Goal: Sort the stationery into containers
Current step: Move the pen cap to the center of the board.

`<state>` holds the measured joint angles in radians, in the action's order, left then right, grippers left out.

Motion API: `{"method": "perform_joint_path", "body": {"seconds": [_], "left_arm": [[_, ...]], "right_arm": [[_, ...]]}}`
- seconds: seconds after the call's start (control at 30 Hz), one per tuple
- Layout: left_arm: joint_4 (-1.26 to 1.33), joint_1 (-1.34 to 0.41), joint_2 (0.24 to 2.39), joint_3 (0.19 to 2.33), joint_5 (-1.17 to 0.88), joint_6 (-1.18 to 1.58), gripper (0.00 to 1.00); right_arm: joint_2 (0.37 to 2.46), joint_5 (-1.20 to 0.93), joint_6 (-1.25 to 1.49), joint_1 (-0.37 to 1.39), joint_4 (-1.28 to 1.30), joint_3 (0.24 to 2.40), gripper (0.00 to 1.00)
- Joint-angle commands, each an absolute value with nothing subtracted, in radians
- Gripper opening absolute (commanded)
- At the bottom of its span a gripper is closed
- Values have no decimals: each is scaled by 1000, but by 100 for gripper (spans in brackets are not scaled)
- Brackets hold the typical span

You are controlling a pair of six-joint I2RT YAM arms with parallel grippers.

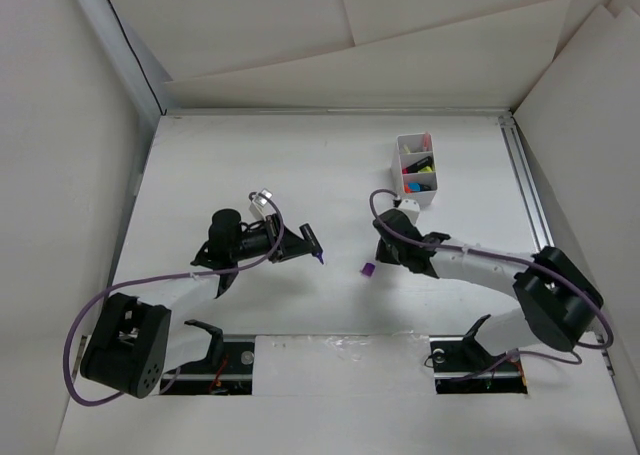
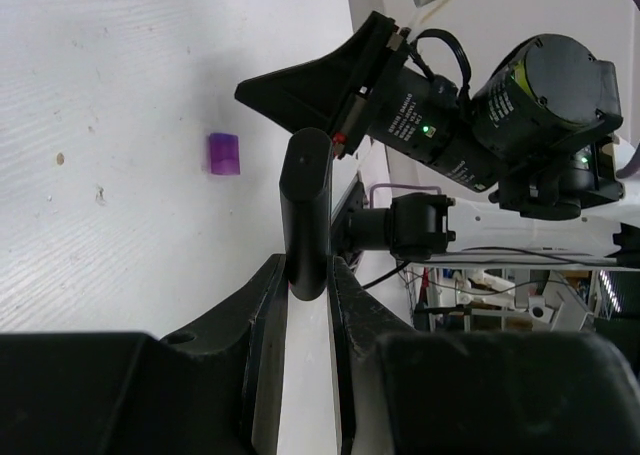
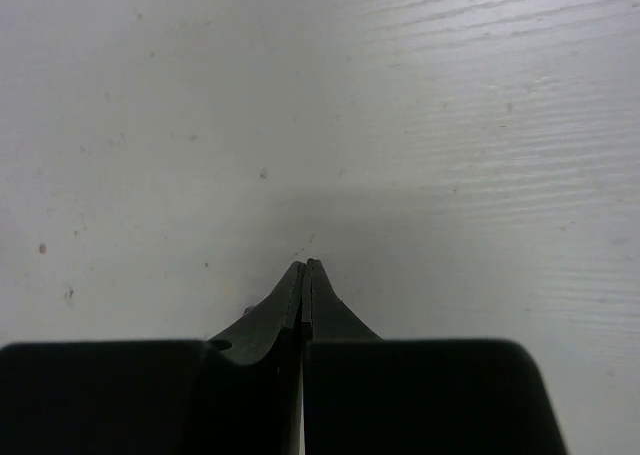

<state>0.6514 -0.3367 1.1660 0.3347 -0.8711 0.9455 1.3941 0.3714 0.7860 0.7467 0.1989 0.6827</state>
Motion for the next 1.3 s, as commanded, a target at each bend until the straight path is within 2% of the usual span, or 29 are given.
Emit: {"method": "perform_joint_path", "body": {"seconds": [0.0, 0.33, 0.57, 0.8, 0.93, 1.0, 1.03, 1.13, 1.27], "left_arm": [[721, -336, 1160, 313, -882, 937, 0], [770, -336, 1180, 295, -902, 937, 0], [770, -336, 1171, 295, -902, 946, 0], [770, -336, 1170, 284, -902, 946, 0], [811, -336, 1170, 275, -911, 980, 0], [856, -336, 1160, 264, -911, 1012, 0], [873, -336, 1151, 250, -911, 1029, 0], [965, -336, 1138, 229, -922, 1118, 0], [1055, -336, 1100, 209, -922, 1193, 0]], "right_arm": [[1445, 278, 723, 756, 121, 735, 0], [1448, 238, 810, 807, 136, 666, 0], [1448, 248, 903, 934, 195, 632, 0], [1298, 268, 1031, 999, 235, 557, 0], [1200, 313, 1002, 1034, 222, 583, 0], [1164, 337, 947, 1043, 233, 633, 14], [1129, 337, 922, 1043, 242, 693, 28], [1051, 304, 839, 1043, 149, 767, 51], [1014, 225, 781, 1043, -22, 778, 64]]}}
